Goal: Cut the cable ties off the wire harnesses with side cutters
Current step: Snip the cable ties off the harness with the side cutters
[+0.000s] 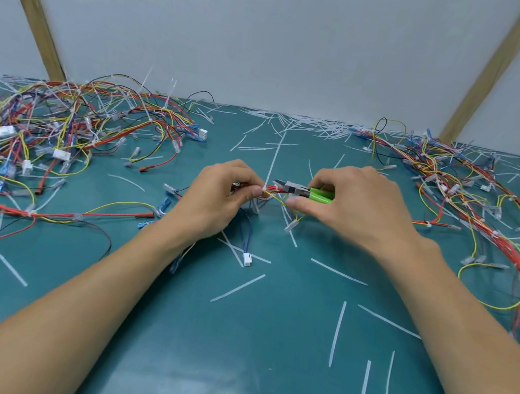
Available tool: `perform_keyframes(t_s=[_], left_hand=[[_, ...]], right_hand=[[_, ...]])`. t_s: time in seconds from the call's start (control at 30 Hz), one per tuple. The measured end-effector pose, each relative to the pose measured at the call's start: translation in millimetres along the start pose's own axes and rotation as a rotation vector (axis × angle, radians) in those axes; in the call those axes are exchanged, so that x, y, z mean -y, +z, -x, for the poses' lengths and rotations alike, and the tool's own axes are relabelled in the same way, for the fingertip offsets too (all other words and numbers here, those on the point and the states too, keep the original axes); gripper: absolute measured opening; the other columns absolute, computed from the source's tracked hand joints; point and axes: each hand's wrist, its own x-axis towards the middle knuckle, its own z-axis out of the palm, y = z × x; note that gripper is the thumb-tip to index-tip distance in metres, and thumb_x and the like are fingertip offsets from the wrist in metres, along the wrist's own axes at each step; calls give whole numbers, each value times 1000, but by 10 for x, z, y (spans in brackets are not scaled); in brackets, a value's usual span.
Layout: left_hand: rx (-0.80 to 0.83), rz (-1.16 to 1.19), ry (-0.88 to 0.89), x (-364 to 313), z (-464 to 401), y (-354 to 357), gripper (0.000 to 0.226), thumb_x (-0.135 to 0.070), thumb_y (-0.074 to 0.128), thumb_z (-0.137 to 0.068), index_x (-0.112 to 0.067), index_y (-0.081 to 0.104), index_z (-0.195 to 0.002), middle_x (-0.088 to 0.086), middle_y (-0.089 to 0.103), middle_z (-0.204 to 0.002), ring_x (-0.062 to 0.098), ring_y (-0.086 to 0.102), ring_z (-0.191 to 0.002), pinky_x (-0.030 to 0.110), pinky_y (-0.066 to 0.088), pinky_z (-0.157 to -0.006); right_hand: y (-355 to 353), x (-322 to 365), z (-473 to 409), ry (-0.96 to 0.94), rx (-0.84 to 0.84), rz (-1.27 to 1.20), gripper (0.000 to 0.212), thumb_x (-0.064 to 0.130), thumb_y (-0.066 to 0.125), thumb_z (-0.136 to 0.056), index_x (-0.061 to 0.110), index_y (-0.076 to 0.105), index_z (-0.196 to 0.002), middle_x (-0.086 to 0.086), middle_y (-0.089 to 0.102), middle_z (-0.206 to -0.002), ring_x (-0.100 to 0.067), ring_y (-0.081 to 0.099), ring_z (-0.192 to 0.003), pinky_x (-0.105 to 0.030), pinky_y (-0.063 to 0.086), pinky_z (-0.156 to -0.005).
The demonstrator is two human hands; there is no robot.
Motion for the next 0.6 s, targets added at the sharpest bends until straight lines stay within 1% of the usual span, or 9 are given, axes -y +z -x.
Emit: perform_keyframes(t_s=[0.07,0.13,0.27,0.33,0.4,0.53,0.6], left_hand=[[-13,-12,5,4,-2,9,9,-11,69,-93,-14,77,-92,-1,69,-93,12,56,-77,13,37,-72],[-26,-28,14,6,-5,20,7,-11,72,-91,-13,78,-92,-2,69,-93,11,57,-77,11,37,-72],[-63,-62,44,7,-13,31,5,-12,74,-89,-11,79,-91,0,71,-93,15,60,-79,16,41,-73],[-75,-65,50,8,-14,37,5,-12,75,-89,-11,79,-91,-1,71,-92,15,61,-79,16,41,-73],[-83,-61,57,8,-9,40,5,-12,75,-88,-11,80,-90,-1,71,-92,13,60,-78,16,42,-73],[-96,-58,65,11,1,46,5,-13,75,-88,-12,80,-90,-3,70,-92,15,62,-80,27,47,-78],[-105,-54,71,15,3,47,5,-13,76,-88,-13,80,-89,-4,70,-92,14,63,-81,28,48,-79]], right_hand=[[-16,7,7,-17,17,25,64,92,49,-72,35,73,-91,4,69,-84,-24,59,-88,-34,36,-68],[-27,18,20,-28,25,53,60,89,50,-75,36,73,-93,3,69,-86,-26,61,-91,-35,38,-70],[-32,47,38,-21,49,69,56,87,54,-78,35,72,-91,3,65,-82,-26,58,-86,-35,36,-67],[-29,50,42,-16,58,68,58,87,53,-79,34,72,-91,3,65,-81,-25,54,-83,-35,36,-66],[-27,51,45,-14,62,67,59,87,53,-79,33,72,-92,3,66,-82,-26,56,-85,-36,36,-66],[-22,60,49,-15,61,63,59,87,52,-80,32,72,-92,2,67,-83,-27,56,-83,-35,36,-65],[-18,65,51,-20,52,64,58,86,52,-80,33,72,-92,3,67,-83,-27,55,-83,-36,35,-65]])
